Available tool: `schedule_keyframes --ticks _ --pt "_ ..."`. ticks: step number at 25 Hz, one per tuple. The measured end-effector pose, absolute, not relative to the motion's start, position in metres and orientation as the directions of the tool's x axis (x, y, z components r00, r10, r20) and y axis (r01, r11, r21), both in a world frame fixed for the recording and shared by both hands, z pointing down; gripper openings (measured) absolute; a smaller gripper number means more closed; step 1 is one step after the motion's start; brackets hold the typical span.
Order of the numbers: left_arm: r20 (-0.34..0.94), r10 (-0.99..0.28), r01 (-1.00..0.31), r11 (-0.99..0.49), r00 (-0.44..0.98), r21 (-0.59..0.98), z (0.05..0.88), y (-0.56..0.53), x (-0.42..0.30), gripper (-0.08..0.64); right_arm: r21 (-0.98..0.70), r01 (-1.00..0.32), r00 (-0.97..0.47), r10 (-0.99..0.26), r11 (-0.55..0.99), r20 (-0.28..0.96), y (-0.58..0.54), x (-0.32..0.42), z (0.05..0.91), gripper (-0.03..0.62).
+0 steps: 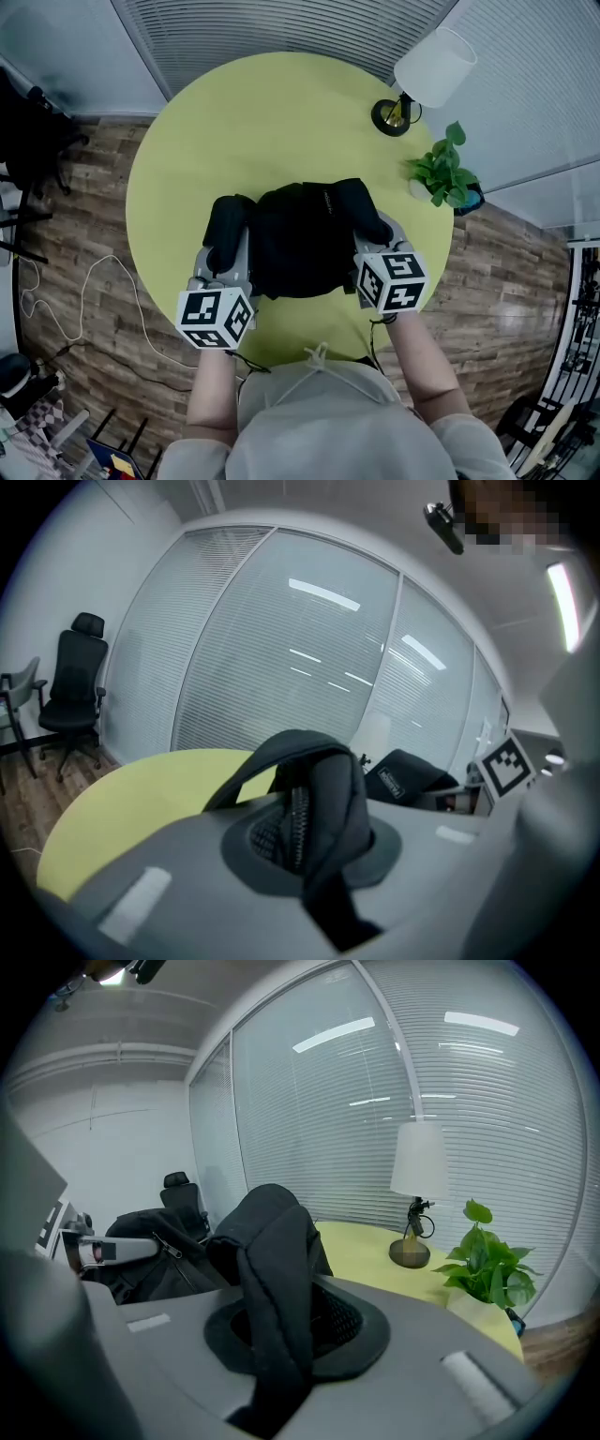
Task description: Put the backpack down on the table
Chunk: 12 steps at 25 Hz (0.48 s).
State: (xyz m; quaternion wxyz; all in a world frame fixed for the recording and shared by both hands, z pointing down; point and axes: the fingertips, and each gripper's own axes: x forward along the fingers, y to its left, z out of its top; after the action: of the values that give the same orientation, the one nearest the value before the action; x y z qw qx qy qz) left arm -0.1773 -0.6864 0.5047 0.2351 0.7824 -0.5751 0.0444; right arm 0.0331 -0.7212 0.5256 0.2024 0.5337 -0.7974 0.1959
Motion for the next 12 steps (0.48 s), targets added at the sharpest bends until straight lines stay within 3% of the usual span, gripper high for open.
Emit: schedule_keyframes --ticks 10,12 --pt "0.369 -0.889 -0.952 -0.194 0.273 0.237 0.536 -0.682 -0.174 0.040 -0.054 -0.935 -0.322 -0.772 0.351 0.547 -0.719 0.040 0.556 0.054" --pt "0.363 -0.895 -0.955 -0.182 0.259 0.234 0.539 -0.679 -0.176 0.041 -0.057 -0.931 -0.331 -0.770 0.360 0.545 -0.718 0.037 0.556 0.079"
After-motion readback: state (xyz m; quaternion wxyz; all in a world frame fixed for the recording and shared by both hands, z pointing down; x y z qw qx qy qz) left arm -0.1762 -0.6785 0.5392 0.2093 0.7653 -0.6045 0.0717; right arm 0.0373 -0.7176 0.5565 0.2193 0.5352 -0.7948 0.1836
